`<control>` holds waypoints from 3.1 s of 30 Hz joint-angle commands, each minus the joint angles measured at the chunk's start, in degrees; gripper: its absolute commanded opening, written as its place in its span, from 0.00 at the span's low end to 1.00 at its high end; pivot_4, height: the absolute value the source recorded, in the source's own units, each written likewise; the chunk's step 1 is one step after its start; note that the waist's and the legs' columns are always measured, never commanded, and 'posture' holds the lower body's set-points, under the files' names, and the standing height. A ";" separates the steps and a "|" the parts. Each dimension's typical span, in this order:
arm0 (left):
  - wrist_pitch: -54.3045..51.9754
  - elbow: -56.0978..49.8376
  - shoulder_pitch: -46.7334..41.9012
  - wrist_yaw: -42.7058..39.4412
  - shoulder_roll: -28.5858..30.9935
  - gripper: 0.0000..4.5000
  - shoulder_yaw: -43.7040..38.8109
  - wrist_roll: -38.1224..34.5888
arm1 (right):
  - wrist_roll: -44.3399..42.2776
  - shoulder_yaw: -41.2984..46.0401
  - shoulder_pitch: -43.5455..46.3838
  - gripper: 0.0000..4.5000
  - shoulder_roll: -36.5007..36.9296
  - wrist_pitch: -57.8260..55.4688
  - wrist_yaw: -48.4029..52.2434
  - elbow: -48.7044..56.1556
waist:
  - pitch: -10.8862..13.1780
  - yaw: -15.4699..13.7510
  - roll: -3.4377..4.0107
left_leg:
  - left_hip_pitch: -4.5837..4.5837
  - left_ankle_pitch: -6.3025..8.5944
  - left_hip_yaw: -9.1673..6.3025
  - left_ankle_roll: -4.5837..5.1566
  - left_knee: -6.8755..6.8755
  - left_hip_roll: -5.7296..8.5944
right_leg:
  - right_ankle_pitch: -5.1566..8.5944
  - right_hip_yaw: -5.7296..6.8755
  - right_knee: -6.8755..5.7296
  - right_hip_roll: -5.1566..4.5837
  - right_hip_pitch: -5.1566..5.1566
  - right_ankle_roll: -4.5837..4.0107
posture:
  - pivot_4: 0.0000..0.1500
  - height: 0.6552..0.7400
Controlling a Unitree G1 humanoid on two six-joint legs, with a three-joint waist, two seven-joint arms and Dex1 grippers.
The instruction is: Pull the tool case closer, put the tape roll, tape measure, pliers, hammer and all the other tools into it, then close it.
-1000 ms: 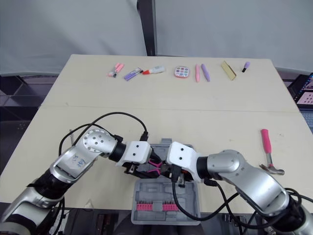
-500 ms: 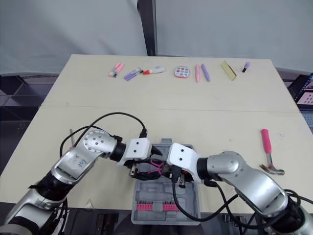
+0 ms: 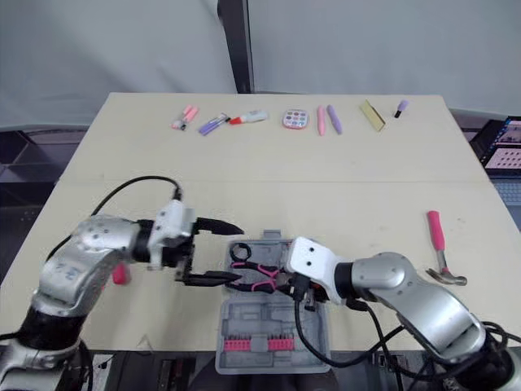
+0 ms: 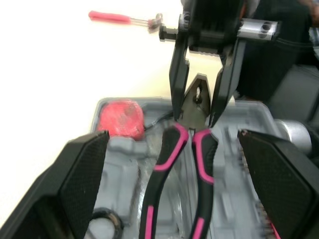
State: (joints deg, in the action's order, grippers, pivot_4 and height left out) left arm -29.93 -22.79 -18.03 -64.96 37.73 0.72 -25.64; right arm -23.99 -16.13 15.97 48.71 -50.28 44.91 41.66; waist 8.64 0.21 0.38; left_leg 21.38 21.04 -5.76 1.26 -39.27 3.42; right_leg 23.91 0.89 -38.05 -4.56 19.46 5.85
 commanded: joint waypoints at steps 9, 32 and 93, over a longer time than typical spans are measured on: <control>13.40 -3.19 17.34 -1.91 2.78 0.99 -11.20 -2.85 | 0.54 2.42 2.73 0.24 1.85 11.67 10.11 -9.35 | 0.00 -0.03 0.00 | 0.00 0.00 0.01 0.00 0.01 0.01 | 0.00 -0.01 0.09 -0.04 -0.02 0.00 | 1.00 0.69; 38.86 6.73 34.90 -3.84 0.45 0.99 -11.60 1.74 | 4.58 -4.59 9.82 0.24 -4.29 14.53 18.54 -22.35 | 0.01 0.01 0.01 | -0.01 0.00 0.03 -0.02 0.06 -0.01 | 0.00 0.02 0.21 -0.07 -0.01 0.00 | 1.00 0.69; 40.73 4.76 38.48 -0.73 1.38 1.00 -9.60 2.02 | 8.79 0.43 5.08 0.79 -12.67 16.34 13.97 -22.60 | 0.03 -0.01 0.05 | -0.08 0.00 0.02 -0.05 0.10 -0.01 | 0.00 0.02 0.28 -0.09 0.00 0.00 | 1.00 0.69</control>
State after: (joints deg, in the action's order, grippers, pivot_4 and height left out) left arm 10.13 -17.10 20.36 -65.94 38.88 -9.26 -23.89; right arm -14.09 -17.10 22.04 36.59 -33.95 60.44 16.46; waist 8.67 0.20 0.43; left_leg 21.30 21.04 -5.74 1.22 -39.17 3.41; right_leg 23.91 0.91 -37.78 -4.66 19.46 5.85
